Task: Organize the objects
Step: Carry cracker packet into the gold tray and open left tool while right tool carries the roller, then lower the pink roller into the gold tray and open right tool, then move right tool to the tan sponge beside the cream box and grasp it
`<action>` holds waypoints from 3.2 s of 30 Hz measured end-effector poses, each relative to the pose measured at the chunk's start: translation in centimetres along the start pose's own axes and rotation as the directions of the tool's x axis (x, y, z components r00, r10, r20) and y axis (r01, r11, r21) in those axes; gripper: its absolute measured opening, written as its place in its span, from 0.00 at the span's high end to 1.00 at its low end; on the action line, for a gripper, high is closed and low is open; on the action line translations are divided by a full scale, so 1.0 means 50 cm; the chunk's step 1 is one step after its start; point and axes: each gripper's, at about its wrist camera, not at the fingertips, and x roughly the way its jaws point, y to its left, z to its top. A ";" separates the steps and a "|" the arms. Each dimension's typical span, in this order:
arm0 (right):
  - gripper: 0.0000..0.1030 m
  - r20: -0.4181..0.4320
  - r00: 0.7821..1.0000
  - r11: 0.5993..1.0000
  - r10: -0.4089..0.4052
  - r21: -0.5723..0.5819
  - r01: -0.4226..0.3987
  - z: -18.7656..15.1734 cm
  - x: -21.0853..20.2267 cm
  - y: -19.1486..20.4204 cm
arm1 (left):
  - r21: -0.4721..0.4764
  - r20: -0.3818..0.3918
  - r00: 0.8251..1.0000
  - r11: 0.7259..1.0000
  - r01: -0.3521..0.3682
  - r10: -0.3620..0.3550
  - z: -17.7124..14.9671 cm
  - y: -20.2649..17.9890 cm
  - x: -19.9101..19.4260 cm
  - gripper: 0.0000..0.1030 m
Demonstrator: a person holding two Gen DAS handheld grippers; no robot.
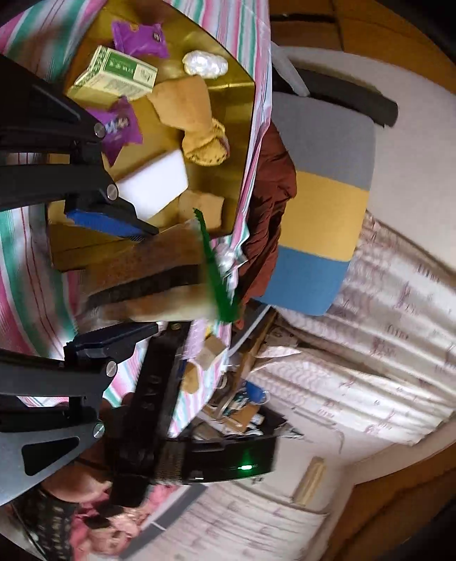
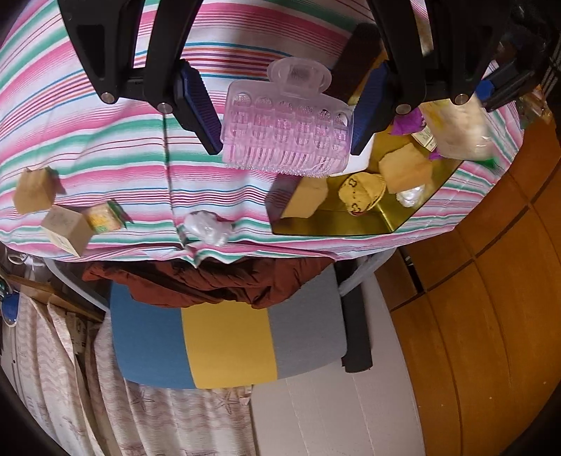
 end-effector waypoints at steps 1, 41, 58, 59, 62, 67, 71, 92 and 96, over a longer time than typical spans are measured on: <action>0.29 -0.003 1.000 1.000 0.003 -0.004 -0.003 0.000 0.003 0.004 | -0.011 0.011 1.000 1.000 -0.004 0.004 0.006 0.008 -0.005 0.54; 0.25 -0.129 0.976 0.981 0.175 -0.067 -0.184 -0.028 0.040 0.087 | -0.175 0.066 0.914 0.906 -0.384 0.400 0.079 0.132 -0.053 0.00; 0.25 -0.101 0.995 0.996 0.012 0.089 -0.003 -0.021 0.029 -0.083 | -0.006 -0.049 0.949 0.950 -0.311 0.311 0.072 0.023 0.050 0.00; 0.25 -0.103 0.995 0.995 0.004 0.100 0.006 -0.022 0.028 -0.096 | 0.006 -0.057 0.952 0.953 -0.302 0.301 0.071 0.014 0.057 0.00; 0.25 -0.107 0.994 0.991 -0.024 0.132 0.038 -0.027 0.026 -0.137 | 0.039 -0.084 0.959 0.962 -0.270 0.272 0.068 -0.015 0.085 0.00; 0.25 -0.111 0.990 0.979 -0.086 0.173 0.105 -0.034 0.019 -0.207 | 0.097 -0.131 0.964 0.971 -0.220 0.231 0.060 -0.063 0.125 0.00; 0.25 -0.113 0.982 0.967 -0.151 0.189 0.171 -0.040 0.012 -0.268 | 0.139 -0.158 0.966 0.973 -0.185 0.207 0.055 -0.097 0.151 0.00; 0.14 -0.074 0.871 0.855 -0.486 0.168 0.491 0.043 0.048 -0.645 | 0.247 -0.276 0.950 0.966 -0.074 0.143 0.036 -0.201 0.272 0.00; 0.15 -0.097 0.889 0.866 -0.448 0.200 0.458 0.046 0.070 -0.672 | 0.270 -0.289 0.947 0.961 -0.056 0.137 0.042 -0.215 0.302 0.00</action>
